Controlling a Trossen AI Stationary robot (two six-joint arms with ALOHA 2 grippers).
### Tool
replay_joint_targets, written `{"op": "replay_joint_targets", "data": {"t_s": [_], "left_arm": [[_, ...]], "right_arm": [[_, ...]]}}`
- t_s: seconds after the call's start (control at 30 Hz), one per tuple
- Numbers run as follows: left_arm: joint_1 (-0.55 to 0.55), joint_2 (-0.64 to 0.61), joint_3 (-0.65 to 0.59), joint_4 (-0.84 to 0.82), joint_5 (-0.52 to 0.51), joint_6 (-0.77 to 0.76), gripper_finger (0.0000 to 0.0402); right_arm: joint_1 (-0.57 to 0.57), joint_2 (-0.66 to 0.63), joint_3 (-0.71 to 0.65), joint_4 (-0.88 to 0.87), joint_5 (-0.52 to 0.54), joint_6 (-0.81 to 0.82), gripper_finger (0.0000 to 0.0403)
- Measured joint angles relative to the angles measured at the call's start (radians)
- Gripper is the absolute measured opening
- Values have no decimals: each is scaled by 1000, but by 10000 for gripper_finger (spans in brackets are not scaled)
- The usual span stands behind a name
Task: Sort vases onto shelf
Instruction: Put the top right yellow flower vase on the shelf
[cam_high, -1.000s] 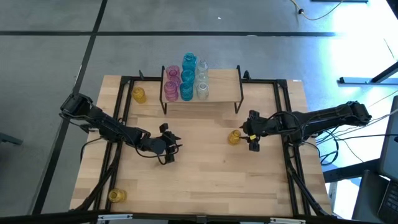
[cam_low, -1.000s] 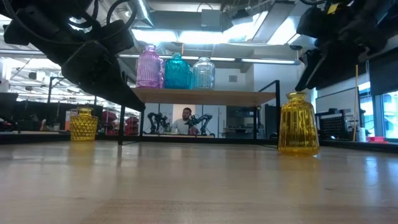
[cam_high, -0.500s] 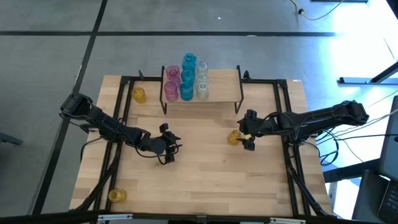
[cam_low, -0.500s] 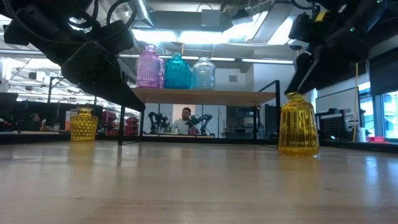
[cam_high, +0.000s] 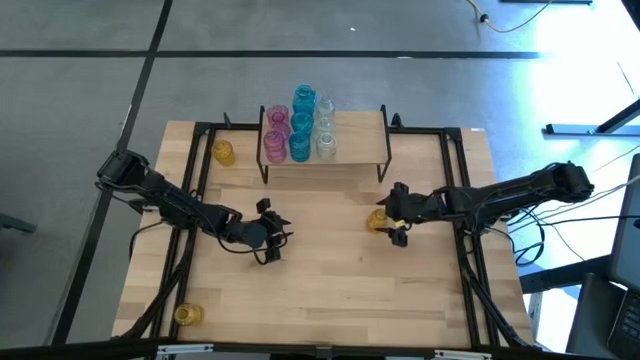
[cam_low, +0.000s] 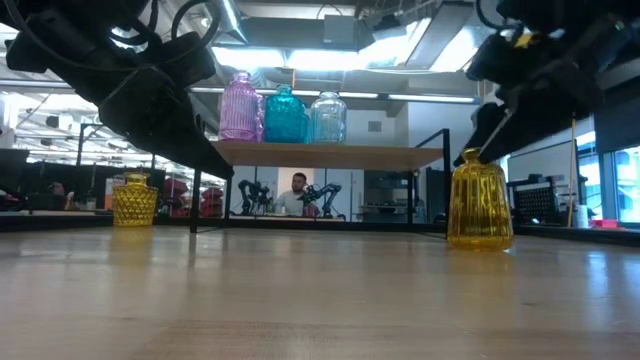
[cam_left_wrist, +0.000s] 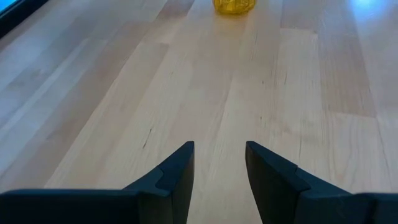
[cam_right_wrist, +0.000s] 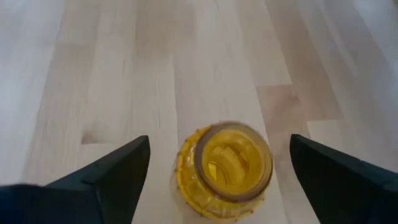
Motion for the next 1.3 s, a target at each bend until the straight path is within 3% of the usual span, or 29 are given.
{"op": "replay_joint_targets", "data": {"t_s": [0.6, 1.0, 1.3], "left_arm": [[0, 0, 0, 0, 0, 0, 137], [0, 0, 0, 0, -1, 1, 137], [0, 0, 0, 0, -1, 8, 137]], "right_arm": [[0, -53, -348, 668, 57, -48, 220], [0, -53, -350, 684, 50, -62, 130], [0, -53, -350, 683, 107, -75, 132]]}}
